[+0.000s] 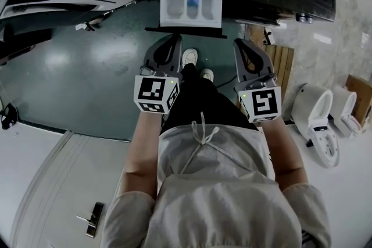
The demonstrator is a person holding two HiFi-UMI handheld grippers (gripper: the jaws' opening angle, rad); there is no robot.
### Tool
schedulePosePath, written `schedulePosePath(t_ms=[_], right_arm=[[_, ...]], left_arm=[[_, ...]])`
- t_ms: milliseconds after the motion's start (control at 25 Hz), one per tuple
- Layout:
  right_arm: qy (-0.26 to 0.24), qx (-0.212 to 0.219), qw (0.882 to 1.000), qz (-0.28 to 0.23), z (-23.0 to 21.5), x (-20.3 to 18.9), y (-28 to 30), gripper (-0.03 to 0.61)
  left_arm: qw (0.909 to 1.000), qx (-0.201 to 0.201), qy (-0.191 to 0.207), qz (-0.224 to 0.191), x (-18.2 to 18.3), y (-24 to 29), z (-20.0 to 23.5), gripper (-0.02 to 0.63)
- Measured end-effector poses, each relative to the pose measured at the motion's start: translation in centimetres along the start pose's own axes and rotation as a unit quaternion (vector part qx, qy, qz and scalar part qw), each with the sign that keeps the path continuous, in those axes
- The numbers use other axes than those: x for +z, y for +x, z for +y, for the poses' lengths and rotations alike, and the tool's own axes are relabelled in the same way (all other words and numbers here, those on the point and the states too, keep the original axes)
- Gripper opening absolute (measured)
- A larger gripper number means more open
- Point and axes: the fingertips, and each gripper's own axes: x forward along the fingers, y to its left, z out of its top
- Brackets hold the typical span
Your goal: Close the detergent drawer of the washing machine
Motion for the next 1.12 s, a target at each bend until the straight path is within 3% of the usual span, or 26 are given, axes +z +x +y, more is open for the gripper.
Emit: schedulePosePath(t_ms=[520, 720, 1120], right_arm=[[-0.003, -0.015, 0.999, -0.036, -3.3, 2.6, 2.6, 0.005], [0.000, -0.019, 0.999, -0.039, -4.6, 3.6, 3.6, 0.005], [0.003, -0.025, 0.999, -0.043, -4.7, 4.7, 4.9, 0.005]], left_arm=[[1.0000, 0.006, 0.004, -0.002, 3.5, 4.8, 2.3, 0.018], [0.9999, 0.005, -0.015, 0.002, 4.6, 6.4, 3.1, 0.018], [0.9999, 0.002, -0.012, 0.000, 5.4, 7.5, 3.7, 0.018]])
